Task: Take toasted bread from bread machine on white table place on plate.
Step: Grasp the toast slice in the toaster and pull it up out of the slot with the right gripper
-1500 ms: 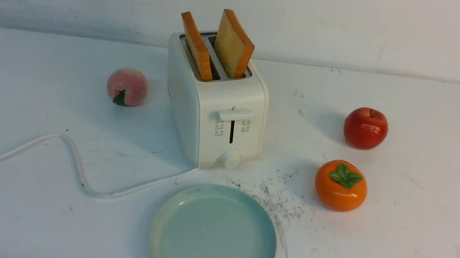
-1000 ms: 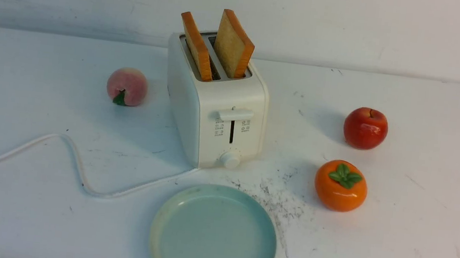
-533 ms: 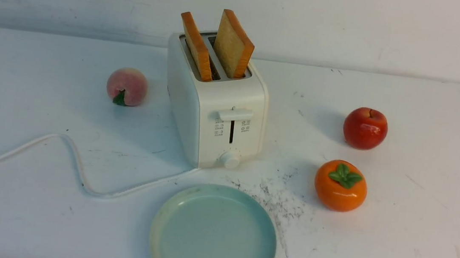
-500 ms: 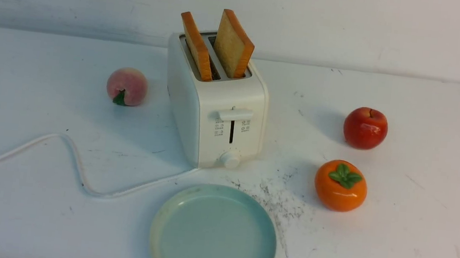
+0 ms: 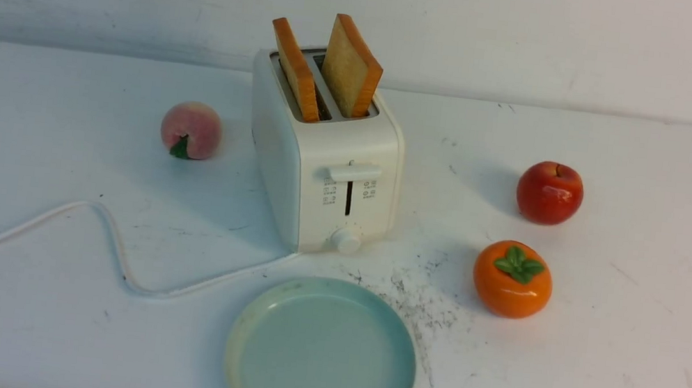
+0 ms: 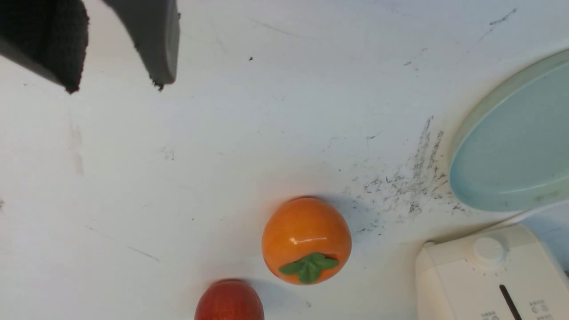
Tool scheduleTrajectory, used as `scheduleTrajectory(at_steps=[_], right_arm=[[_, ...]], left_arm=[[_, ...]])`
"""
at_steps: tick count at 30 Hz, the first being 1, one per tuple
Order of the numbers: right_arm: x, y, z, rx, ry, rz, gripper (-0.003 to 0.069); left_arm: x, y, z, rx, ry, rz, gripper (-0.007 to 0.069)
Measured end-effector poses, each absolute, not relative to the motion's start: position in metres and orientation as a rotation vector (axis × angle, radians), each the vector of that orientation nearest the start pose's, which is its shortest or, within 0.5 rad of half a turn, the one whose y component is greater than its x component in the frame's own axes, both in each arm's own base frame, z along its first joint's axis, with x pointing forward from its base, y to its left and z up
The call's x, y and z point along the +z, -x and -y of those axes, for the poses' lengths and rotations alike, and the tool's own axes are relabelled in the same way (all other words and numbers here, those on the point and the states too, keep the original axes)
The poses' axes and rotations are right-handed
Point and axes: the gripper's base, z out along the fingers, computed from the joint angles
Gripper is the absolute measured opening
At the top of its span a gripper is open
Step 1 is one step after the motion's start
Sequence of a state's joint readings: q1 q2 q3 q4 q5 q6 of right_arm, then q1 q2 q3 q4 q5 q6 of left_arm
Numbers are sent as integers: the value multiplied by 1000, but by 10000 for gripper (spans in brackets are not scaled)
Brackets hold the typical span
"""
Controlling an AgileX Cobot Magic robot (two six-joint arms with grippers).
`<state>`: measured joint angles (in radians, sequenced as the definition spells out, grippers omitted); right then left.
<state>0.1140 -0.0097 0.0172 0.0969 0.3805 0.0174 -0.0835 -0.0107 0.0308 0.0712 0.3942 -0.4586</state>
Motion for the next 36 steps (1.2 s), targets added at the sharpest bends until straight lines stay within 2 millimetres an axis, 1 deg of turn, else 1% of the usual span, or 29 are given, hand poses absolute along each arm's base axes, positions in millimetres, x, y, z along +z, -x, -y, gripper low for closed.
scheduleTrajectory(at_steps=[8, 10, 12, 13, 14, 15, 16, 17, 18, 20, 21, 22, 23, 24, 28, 31, 36], right_arm=[[174, -52, -9, 186, 31, -1874, 240], [174, -52, -9, 186, 31, -1874, 240], [174, -52, -9, 186, 31, -1874, 240], [174, -52, -9, 185, 32, -1874, 240], [174, -52, -9, 182, 33, -1871, 240], [174, -52, -9, 182, 33, -1871, 240], [175, -52, -9, 182, 30, -1860, 240], [176, -52, -9, 212, 0, -1850, 240], [176, -52, -10, 262, -47, -1845, 240], [178, -52, -14, 468, -232, -1820, 240], [178, -52, -15, 515, -275, -1812, 240], [180, -52, -17, 662, -404, -1784, 240], [182, -52, -19, 774, -505, -1755, 240], [183, -52, -20, 847, -572, -1730, 240], [188, -53, -20, 957, -675, -1656, 240], [190, -54, -18, 974, -695, -1622, 240], [200, -56, -11, 1018, -770, -1458, 239]], left_arm=[[168, -52, 2, -306, 320, -1881, 238], [169, -52, 4, -394, 392, -1861, 238], [172, -53, 9, -597, 562, -1808, 238], [175, -53, 12, -773, 714, -1753, 238], [176, -53, 14, -902, 831, -1708, 238], [177, -53, 15, -951, 871, -1692, 238], [180, -53, 18, -1139, 1037, -1611, 238], [182, -53, 20, -1272, 1157, -1547, 238], [183, -53, 21, -1338, 1213, -1513, 238], [185, -53, 22, -1432, 1288, -1454, 238], [186, -53, 22, -1438, 1294, -1448, 238], [186, -53, 22, -1461, 1311, -1431, 238], [186, -53, 22, -1465, 1315, -1426, 238], [186, -53, 22, -1465, 1315, -1425, 238], [186, -53, 22, -1463, 1314, -1426, 238], [186, -53, 22, -1463, 1315, -1426, 238], [187, -53, 21, -1463, 1314, -1414, 238]])
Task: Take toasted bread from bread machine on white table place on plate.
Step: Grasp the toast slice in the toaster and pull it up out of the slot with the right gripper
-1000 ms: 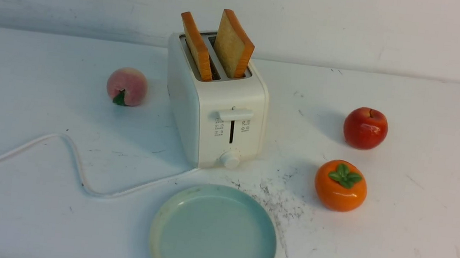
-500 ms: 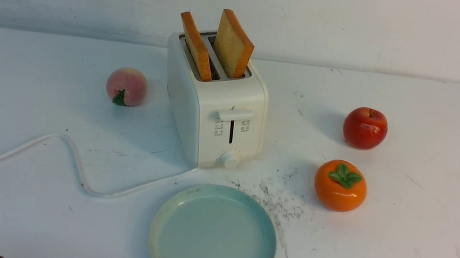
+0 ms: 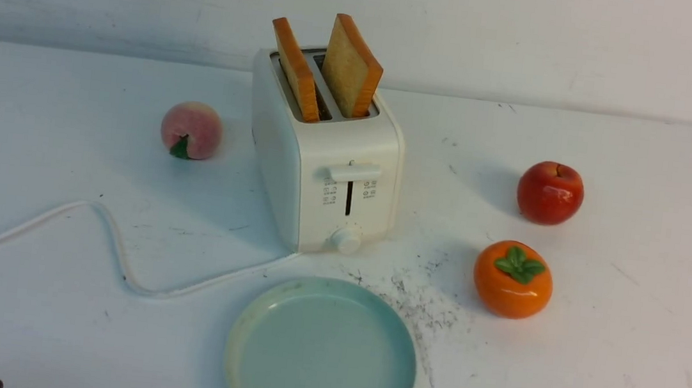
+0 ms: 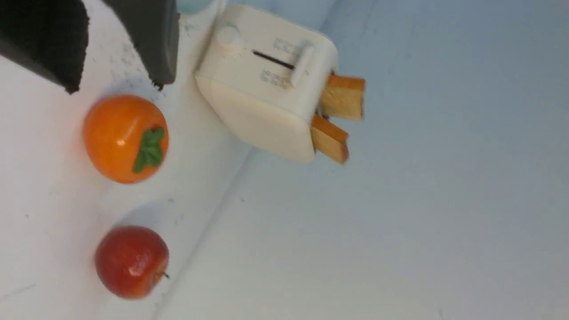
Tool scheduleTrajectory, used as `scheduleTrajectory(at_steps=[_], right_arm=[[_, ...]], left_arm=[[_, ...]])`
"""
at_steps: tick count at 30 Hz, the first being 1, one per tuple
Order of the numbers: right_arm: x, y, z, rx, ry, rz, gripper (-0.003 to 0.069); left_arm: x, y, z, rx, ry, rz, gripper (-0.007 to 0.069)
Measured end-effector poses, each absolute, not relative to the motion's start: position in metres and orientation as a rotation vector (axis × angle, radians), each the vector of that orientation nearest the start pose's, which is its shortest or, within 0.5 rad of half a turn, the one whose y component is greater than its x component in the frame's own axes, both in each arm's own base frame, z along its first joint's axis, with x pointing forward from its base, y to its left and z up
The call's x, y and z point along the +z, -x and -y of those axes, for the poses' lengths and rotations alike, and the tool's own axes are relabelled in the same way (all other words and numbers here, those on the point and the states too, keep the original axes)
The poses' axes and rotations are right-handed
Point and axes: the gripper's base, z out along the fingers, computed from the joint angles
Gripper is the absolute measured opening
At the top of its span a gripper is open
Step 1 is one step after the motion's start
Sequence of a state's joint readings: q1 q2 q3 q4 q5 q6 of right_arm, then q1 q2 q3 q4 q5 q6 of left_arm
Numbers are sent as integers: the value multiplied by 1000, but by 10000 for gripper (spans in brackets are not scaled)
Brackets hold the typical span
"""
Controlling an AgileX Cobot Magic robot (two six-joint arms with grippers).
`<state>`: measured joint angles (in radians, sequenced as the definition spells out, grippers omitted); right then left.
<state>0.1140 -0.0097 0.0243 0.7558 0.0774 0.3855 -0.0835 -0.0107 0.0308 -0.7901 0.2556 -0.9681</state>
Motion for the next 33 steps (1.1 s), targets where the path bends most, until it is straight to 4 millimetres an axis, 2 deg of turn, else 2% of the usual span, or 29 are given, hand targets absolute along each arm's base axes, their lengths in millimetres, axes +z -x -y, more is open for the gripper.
scheduleTrajectory(at_steps=[4, 6, 10, 11, 12, 14, 16, 20, 24, 27, 28, 29, 30, 31, 33], right_arm=[[209, -56, -3, 1009, -803, -1322, 206], [221, -55, -1, 947, -745, -1289, 158], [270, -58, -5, 697, -463, -1349, 61], [272, -59, -5, 685, -444, -1364, 52], [294, -64, -10, 583, -315, -1430, 27], [314, -79, -19, 462, -112, -1597, 5], [321, -98, -29, 431, 33, -1806, 1], [312, -138, -45, 457, 224, -2247, 1], [304, -178, -55, 526, 327, -2519, 1], [307, -211, -68, 592, 453, -2595, 1], [307, -211, -69, 592, 464, -2593, 1], [313, -231, -81, 609, 547, -2594, 1], [312, -234, -85, 612, 564, -2600, 1], [322, -253, -99, 603, 630, -2564, 1], [331, -273, -114, 574, 671, -2534, 1]], left_arm=[[188, -54, 20, -1463, 1312, -1403, 238], [189, -54, 19, -1467, 1312, -1375, 234], [193, -55, 16, -1475, 1310, -1309, 206], [193, -55, 16, -1475, 1310, -1306, 204], [194, -55, 14, -1474, 1307, -1283, 188], [195, -56, 13, -1471, 1301, -1265, 153], [195, -56, 13, -1458, 1285, -1272, 118], [195, -56, 13, -1428, 1251, -1299, 52], [193, -55, 16, -1417, 1238, -1349, -1], [191, -55, 17, -1418, 1240, -1377, -13], [191, -55, 17, -1418, 1240, -1378, -13], [191, -54, 18, -1419, 1241, -1387, -13], [191, -54, 18, -1419, 1241, -1389, -13], [190, -54, 18, -1419, 1241, -1391, -13], [190, -54, 18, -1419, 1242, -1391, -13]])
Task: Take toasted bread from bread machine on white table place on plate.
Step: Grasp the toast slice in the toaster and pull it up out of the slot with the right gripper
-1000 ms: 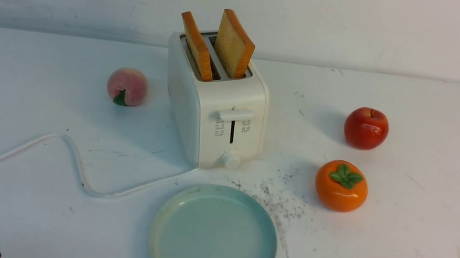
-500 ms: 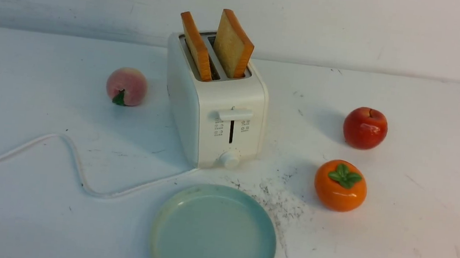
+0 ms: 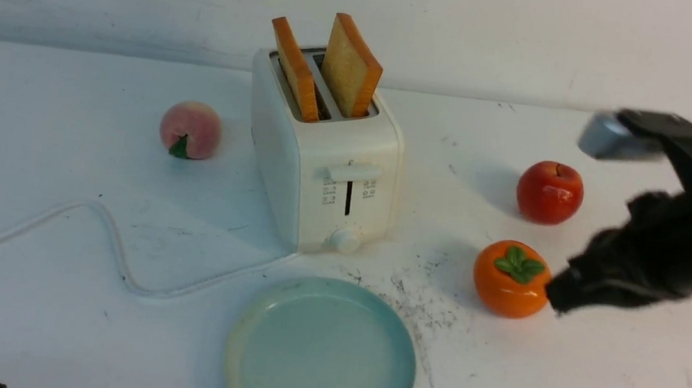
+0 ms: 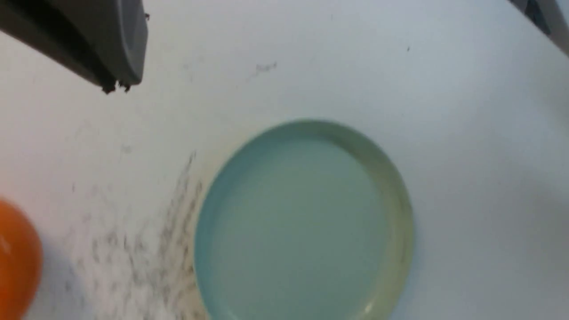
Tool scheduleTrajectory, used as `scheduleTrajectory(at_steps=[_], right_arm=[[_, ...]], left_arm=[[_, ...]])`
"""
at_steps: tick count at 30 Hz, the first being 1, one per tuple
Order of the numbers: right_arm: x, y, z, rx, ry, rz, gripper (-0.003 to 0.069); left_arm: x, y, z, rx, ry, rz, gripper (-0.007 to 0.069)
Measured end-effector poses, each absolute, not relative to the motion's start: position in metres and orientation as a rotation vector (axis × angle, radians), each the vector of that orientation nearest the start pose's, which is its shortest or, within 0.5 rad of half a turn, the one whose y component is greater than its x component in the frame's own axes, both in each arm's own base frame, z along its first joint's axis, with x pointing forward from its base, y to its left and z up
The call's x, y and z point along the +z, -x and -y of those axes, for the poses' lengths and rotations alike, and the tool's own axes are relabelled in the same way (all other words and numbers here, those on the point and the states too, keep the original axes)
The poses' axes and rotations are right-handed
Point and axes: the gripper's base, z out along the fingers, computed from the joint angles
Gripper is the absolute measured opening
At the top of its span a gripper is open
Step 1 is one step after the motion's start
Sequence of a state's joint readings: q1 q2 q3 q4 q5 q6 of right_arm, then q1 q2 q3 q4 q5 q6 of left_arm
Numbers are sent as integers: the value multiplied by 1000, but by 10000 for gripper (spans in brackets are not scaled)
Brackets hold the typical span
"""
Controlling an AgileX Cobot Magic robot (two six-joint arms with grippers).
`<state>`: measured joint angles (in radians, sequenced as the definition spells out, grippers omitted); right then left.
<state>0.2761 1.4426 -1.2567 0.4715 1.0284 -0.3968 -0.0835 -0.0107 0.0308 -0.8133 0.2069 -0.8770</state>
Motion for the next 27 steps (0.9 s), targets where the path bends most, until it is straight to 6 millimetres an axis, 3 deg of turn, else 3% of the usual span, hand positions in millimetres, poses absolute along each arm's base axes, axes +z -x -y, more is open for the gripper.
scheduleTrajectory(at_steps=[4, 6, 12, 16, 19, 21, 27], right_arm=[[347, -305, -134, 490, 685, -2478, 1], [363, -333, -150, 437, 663, -2401, 3], [379, -385, -186, 469, 564, -2189, 64], [375, -409, -205, 500, 516, -2079, 166], [362, -431, -220, 540, 462, -2018, 330], [354, -438, -222, 545, 443, -2008, 393], [328, -456, -228, 551, 386, -1991, 510]], left_arm=[[191, -55, 17, -1418, 1240, -1378, -13], [192, -55, 16, -1416, 1237, -1360, -13], [196, -56, 13, -1405, 1225, -1298, -13], [197, -56, 11, -1402, 1222, -1273, -13], [198, -56, 10, -1400, 1219, -1256, -13], [198, -56, 10, -1400, 1219, -1253, -13], [199, -56, 10, -1399, 1218, -1248, -11]])
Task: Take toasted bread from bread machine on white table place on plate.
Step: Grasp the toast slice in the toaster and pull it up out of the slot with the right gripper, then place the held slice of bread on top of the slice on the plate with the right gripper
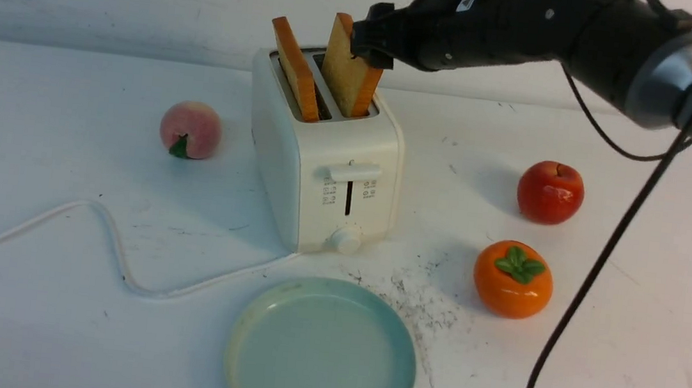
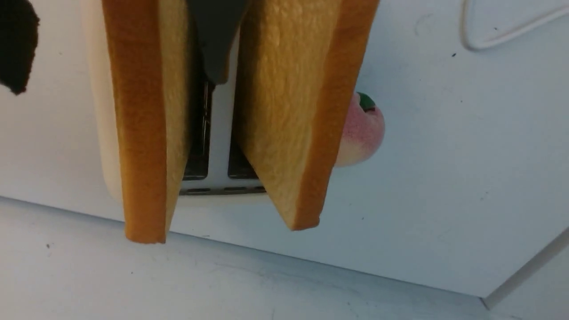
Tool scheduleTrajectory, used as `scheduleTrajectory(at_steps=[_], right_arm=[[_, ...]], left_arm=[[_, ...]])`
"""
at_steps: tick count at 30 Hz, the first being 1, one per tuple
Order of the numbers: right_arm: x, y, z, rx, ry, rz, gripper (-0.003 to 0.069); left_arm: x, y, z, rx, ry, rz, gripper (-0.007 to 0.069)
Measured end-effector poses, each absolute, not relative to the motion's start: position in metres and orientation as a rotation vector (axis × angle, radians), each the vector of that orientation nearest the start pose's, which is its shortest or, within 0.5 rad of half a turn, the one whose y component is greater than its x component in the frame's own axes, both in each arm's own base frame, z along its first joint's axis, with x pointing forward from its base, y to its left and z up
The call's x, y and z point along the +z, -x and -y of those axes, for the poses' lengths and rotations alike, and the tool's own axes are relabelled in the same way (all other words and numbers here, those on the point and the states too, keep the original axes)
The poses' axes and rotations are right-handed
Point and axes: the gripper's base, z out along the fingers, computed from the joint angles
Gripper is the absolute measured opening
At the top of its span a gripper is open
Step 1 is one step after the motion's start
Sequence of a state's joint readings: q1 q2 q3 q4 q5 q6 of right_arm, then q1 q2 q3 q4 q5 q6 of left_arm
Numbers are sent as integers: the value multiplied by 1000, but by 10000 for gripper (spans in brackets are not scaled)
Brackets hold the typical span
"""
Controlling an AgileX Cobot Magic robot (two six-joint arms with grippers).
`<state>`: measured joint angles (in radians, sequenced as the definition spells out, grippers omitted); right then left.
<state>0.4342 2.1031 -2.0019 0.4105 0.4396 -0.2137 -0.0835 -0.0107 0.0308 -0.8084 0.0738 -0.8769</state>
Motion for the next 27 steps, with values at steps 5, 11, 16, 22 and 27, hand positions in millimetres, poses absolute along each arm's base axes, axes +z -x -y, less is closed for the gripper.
scheduleTrajectory(at_steps=[5, 11, 16, 22, 27], right_arm=[[305, -466, -234, 590, 337, -2019, 501], [286, -473, -236, 583, 326, -2042, 256], [305, -465, -235, 593, 341, -2024, 113], [423, -409, -200, 560, 391, -1840, 120], [493, -335, -158, 529, 477, -1890, 120]], left_arm=[[199, -56, 9, -1399, 1218, -1246, -4], [199, -56, 9, -1398, 1217, -1241, -3], [199, -56, 9, -1387, 1206, -1247, 0], [199, -56, 9, -1356, 1178, -1264, 4], [199, -56, 9, -1352, 1174, -1266, 4]])
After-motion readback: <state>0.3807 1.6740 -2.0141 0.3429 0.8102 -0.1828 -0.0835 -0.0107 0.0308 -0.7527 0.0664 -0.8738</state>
